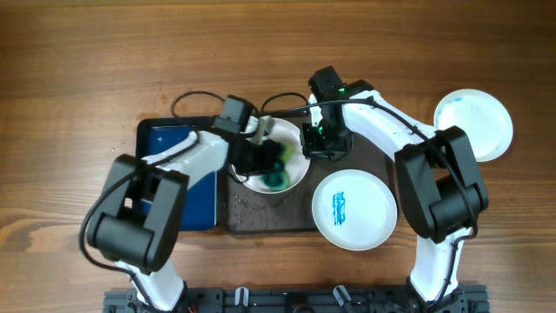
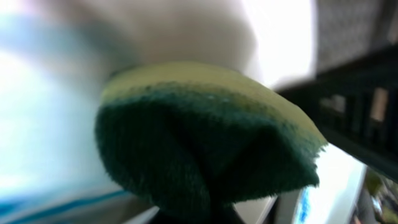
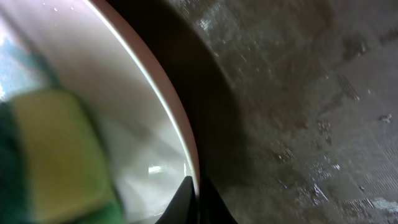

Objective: Clean dirty plates on tray and stack at the side
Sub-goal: 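Scrub the plate's blue smear with the sponge in the left gripper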

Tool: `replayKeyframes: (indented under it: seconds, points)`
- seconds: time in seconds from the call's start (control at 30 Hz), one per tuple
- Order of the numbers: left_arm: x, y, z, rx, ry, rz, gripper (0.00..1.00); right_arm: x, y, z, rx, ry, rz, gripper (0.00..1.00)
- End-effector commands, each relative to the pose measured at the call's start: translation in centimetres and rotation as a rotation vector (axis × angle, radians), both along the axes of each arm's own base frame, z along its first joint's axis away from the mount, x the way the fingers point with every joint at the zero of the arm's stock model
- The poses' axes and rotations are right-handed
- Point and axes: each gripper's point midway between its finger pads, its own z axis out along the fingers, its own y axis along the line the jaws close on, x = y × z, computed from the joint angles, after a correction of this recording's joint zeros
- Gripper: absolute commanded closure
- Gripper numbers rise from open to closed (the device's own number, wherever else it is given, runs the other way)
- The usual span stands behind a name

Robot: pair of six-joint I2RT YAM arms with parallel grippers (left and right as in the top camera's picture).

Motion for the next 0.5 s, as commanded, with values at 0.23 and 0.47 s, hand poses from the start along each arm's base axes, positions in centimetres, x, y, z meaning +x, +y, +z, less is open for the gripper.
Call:
replayKeyframes:
  seconds: [0.23,0.47]
  points:
    - [4.6,5.9,-3.6,0.301,-0.078,0.31,0.96,-1.4,0.1,-0.8,-0.019,0.035,0.05,0.95]
    - [3.2,14.8,-5.1,0.615,0.0,0.449,0.96,-1.6,0.3,-0.8,-0.02,0.036,0.057,0.95]
